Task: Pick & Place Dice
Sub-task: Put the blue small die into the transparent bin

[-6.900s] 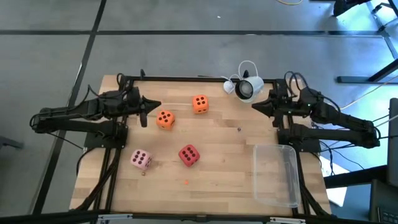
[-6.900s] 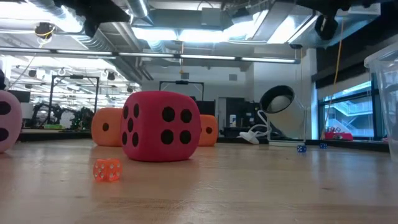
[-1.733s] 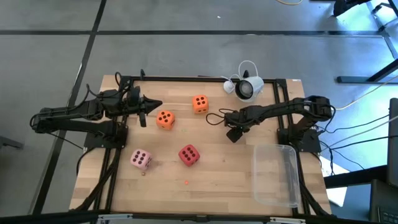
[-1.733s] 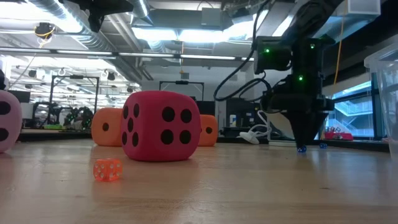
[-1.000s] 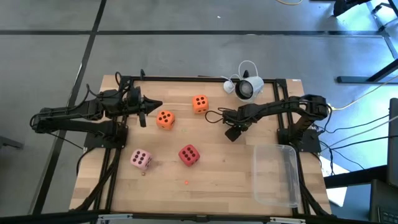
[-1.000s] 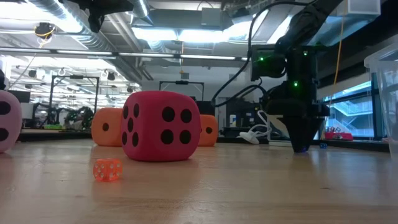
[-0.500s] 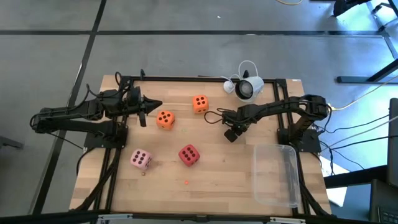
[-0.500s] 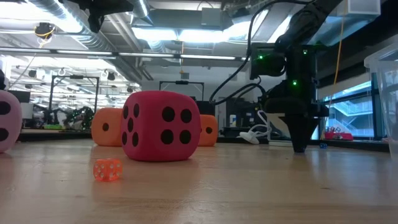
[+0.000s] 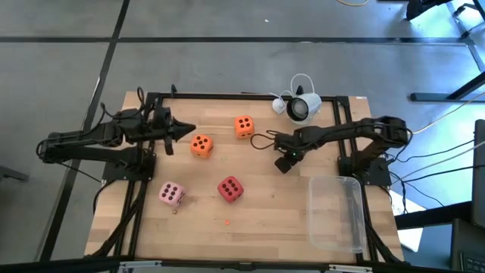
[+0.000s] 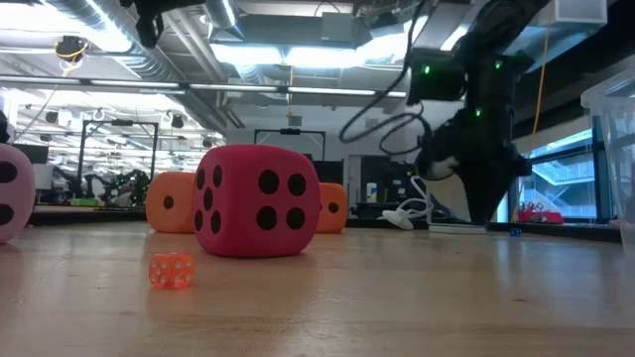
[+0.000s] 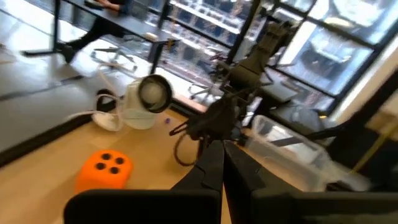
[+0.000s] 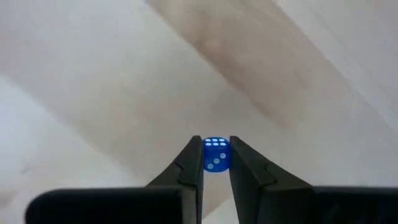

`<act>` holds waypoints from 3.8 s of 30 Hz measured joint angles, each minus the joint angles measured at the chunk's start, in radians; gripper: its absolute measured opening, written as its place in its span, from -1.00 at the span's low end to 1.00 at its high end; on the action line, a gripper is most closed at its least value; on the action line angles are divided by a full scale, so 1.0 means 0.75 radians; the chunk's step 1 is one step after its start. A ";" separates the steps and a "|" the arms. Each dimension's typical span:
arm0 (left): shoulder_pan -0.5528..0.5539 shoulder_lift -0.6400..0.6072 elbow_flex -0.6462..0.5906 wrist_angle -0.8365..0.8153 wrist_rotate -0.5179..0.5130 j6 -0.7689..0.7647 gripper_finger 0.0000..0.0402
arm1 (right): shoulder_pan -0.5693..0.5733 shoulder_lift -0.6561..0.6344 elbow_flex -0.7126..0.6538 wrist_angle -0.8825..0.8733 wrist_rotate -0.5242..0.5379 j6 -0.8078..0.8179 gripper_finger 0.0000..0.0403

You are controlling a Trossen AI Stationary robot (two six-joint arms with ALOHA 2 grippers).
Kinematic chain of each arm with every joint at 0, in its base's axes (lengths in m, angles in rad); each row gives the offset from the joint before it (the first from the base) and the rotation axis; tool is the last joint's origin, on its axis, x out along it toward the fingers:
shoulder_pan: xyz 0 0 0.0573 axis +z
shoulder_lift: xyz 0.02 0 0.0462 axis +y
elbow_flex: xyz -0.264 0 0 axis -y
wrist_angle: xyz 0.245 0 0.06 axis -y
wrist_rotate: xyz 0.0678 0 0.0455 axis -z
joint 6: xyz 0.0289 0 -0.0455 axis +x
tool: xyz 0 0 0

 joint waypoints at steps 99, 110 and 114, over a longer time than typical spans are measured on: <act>-0.028 0.415 0.292 -0.242 0.304 0.183 -0.98 | 1.305 -0.197 0.249 -0.637 0.166 1.279 -0.76; -0.028 0.415 0.292 -0.243 0.304 0.183 -0.98 | 1.304 -0.197 0.249 -0.637 0.166 1.279 -0.72; -0.028 0.415 0.292 -0.243 0.304 0.183 -0.98 | 1.304 -0.197 0.249 -0.635 0.147 1.333 -0.44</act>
